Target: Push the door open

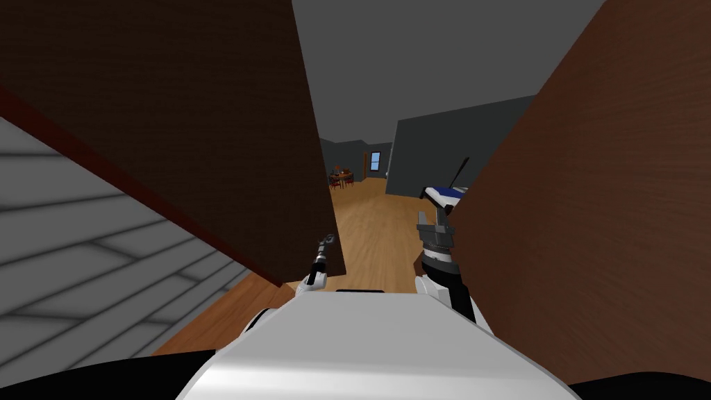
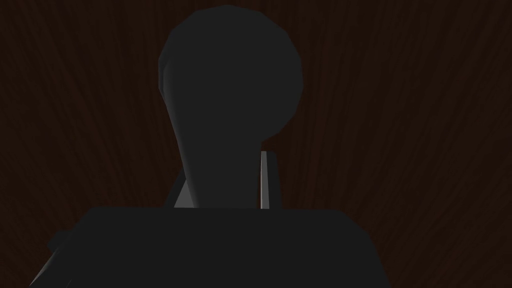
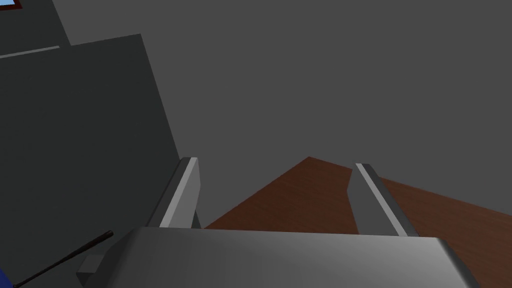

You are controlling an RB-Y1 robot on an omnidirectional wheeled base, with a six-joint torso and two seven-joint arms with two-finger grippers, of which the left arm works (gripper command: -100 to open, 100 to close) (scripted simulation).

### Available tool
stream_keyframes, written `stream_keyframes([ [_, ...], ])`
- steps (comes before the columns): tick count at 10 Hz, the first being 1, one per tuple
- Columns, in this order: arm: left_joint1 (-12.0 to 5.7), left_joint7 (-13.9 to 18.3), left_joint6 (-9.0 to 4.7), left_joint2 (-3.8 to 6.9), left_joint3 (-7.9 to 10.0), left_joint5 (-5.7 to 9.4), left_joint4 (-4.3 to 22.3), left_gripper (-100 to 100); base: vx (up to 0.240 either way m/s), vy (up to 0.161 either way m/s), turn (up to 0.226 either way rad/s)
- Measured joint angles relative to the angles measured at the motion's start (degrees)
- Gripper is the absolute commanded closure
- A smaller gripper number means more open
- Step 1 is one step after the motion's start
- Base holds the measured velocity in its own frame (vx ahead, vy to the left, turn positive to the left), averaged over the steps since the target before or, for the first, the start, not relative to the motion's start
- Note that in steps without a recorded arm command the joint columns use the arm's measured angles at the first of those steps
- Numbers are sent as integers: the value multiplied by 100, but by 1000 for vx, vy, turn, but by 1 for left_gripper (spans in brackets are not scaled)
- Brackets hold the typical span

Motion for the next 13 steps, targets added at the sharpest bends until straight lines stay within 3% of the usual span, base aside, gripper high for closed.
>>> stream_keyframes([
  [9,5,-150,-2,105,435,244,80,100,164,-60,50],
  [13,117,-262,32,135,671,394,-68,100,202,-56,53],
])
